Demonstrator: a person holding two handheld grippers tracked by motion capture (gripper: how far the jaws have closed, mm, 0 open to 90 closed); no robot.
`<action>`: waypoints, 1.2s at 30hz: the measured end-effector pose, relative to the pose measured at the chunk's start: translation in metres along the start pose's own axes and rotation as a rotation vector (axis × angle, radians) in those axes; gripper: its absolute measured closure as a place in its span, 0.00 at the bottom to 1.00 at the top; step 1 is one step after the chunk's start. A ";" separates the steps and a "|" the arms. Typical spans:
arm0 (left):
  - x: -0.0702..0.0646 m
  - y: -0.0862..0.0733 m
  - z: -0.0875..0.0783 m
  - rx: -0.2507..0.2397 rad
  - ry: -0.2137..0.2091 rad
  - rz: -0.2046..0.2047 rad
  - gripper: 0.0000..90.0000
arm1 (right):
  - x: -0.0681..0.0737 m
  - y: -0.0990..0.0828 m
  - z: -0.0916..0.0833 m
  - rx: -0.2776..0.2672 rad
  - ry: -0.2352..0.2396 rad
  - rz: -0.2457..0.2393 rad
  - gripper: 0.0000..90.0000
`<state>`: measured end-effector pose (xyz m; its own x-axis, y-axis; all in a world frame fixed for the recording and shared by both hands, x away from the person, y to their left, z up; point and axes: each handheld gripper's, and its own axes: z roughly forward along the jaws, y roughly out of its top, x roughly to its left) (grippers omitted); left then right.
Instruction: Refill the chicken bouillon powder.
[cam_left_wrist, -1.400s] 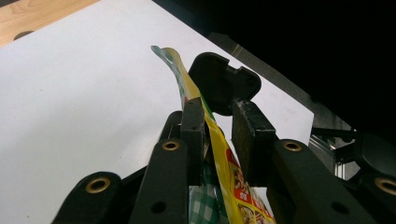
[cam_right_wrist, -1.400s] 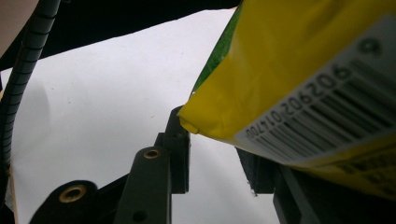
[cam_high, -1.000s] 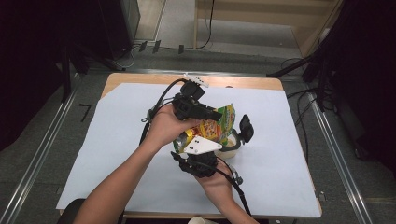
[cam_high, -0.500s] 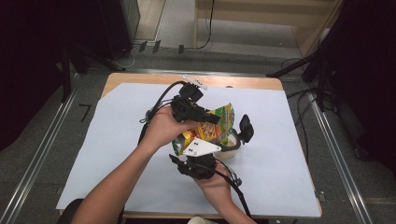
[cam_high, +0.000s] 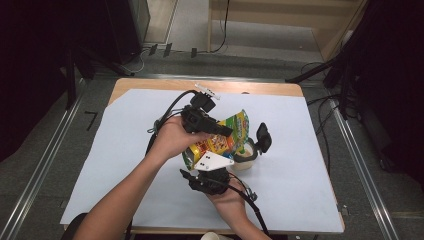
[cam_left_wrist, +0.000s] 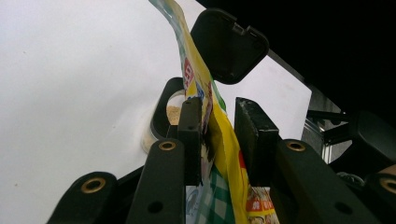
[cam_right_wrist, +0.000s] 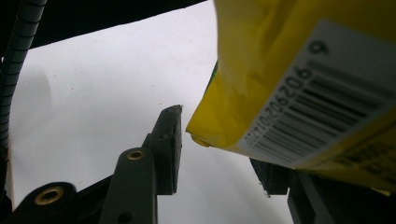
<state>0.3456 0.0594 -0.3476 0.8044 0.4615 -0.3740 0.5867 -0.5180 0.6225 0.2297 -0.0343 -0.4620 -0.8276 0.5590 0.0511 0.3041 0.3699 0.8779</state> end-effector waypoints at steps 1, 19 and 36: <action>0.000 0.000 0.000 0.001 -0.001 -0.001 0.81 | 0.000 0.000 0.000 0.000 0.000 0.000 0.64; 0.006 -0.004 0.007 0.035 0.001 -0.018 0.81 | -0.001 -0.012 0.008 0.011 0.004 0.003 0.57; 0.013 -0.007 0.012 0.046 -0.011 -0.033 0.81 | -0.001 -0.021 0.016 0.035 0.003 0.004 0.54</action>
<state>0.3534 0.0600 -0.3649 0.7855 0.4711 -0.4012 0.6162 -0.5356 0.5775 0.2315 -0.0310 -0.4880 -0.8276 0.5585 0.0565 0.3244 0.3935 0.8602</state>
